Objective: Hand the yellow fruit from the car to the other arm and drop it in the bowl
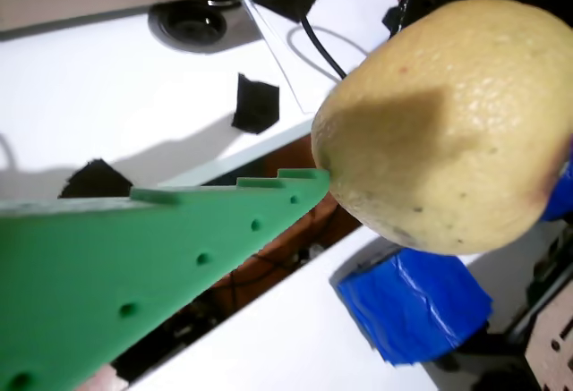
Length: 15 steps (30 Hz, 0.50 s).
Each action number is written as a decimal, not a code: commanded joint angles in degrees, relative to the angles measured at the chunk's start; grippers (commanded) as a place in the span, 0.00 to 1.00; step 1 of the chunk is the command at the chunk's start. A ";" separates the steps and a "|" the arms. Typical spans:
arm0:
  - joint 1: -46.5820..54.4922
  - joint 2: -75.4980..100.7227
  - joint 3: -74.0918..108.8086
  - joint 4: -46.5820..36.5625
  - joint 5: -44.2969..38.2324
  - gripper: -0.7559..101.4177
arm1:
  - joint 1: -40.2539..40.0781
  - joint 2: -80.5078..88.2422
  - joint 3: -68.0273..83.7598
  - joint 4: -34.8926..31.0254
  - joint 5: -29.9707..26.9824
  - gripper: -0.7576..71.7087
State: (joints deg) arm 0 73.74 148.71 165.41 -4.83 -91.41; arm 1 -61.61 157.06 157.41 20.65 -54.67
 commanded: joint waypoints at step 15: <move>0.26 -0.62 -0.53 -1.32 -0.88 0.01 | 8.53 6.50 -0.97 2.02 -2.55 0.52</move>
State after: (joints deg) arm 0 73.92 148.10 165.59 -4.83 -91.49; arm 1 -53.17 161.81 157.15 22.24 -56.51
